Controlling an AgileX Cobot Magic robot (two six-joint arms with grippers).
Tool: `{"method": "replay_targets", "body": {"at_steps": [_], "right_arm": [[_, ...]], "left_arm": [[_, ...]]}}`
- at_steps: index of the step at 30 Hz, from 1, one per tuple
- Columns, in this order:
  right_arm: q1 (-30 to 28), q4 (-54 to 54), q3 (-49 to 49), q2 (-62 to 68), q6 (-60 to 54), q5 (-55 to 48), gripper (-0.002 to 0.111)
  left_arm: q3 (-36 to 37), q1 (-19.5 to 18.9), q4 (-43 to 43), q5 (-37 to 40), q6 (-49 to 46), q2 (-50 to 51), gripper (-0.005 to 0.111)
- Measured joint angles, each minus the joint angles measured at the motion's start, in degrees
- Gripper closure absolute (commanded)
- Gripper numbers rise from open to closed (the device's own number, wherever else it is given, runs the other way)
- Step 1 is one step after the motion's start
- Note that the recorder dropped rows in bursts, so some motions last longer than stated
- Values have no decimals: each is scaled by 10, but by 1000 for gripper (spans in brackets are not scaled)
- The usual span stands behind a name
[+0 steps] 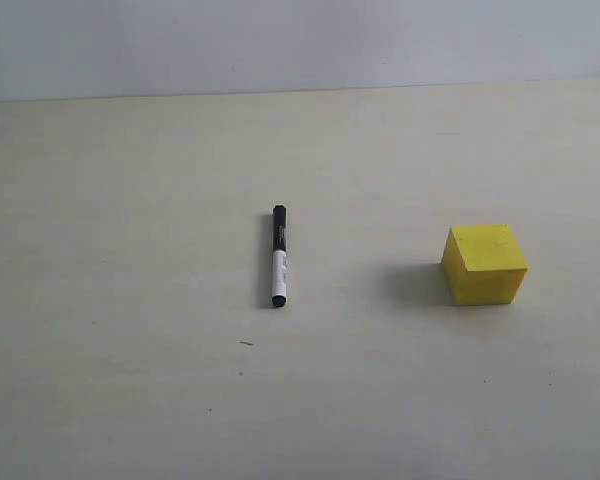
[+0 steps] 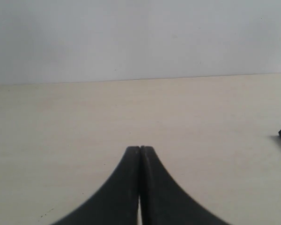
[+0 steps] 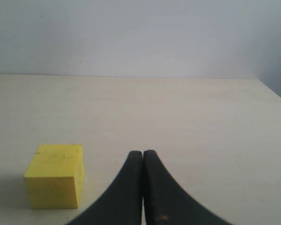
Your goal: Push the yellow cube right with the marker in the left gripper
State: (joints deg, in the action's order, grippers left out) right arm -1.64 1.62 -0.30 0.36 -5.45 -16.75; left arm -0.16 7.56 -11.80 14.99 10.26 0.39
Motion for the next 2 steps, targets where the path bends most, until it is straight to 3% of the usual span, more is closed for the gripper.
{"method": "replay_targets", "body": {"at_steps": [2], "right_arm": [[0,0,0,0,0,0,108]], "left_arm": [[0,0,0,0,0,0,107]]}}
